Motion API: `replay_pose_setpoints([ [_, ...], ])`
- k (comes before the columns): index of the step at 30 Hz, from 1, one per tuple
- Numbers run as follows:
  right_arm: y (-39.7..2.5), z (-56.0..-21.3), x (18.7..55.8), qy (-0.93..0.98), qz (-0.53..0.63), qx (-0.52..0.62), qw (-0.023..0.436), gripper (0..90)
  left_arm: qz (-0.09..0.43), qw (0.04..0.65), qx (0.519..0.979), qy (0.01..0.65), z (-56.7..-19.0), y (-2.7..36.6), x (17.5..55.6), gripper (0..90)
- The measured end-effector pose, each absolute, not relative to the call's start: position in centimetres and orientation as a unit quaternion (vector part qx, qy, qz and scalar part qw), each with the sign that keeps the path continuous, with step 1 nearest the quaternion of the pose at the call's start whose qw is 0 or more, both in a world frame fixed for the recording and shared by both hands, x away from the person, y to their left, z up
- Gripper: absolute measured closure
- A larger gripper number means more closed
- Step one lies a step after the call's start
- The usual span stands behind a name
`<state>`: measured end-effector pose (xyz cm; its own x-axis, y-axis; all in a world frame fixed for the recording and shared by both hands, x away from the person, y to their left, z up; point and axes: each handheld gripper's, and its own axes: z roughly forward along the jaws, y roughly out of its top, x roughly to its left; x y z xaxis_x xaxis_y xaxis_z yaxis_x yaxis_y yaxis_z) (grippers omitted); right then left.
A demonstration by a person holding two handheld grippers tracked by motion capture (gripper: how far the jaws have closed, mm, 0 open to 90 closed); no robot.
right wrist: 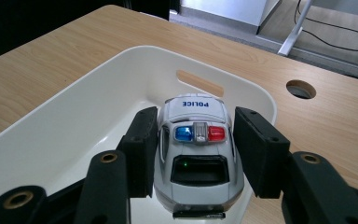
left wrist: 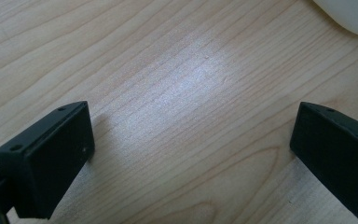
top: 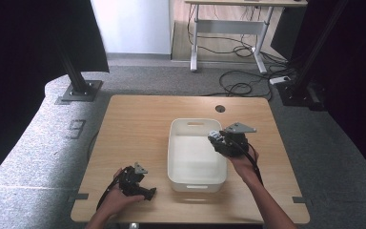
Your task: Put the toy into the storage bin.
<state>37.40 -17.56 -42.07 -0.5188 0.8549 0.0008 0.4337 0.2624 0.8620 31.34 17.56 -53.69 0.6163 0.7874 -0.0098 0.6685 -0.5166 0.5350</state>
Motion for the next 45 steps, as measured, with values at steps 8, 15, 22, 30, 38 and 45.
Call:
replay_pose_setpoints([
  [8,-17.2,-42.3,37.5,0.759,0.431,0.425,0.241,51.0,0.118,0.252,0.863,0.421,-53.7,17.6,31.3,0.0],
  [15,-17.0,-42.4,37.7,0.760,0.429,0.426,0.240,51.0,0.117,0.252,0.863,0.421,-53.7,17.6,31.3,0.0],
  [22,-16.6,-42.6,38.0,0.761,0.428,0.426,0.237,51.0,0.118,0.252,0.863,0.421,-53.7,17.6,31.3,0.0],
  [30,-16.0,-42.7,38.1,0.764,0.427,0.422,0.235,51.0,0.118,0.252,0.863,0.421,-53.7,17.6,31.3,0.0],
  [38,-15.5,-42.8,38.4,0.768,0.425,0.420,0.233,51.0,0.118,0.252,0.863,0.421,-53.7,17.6,31.3,0.0],
  [45,-15.3,-42.9,38.5,0.769,0.424,0.420,0.231,51.1,0.118,0.251,0.864,0.421,-53.7,17.6,31.3,0.0],
])
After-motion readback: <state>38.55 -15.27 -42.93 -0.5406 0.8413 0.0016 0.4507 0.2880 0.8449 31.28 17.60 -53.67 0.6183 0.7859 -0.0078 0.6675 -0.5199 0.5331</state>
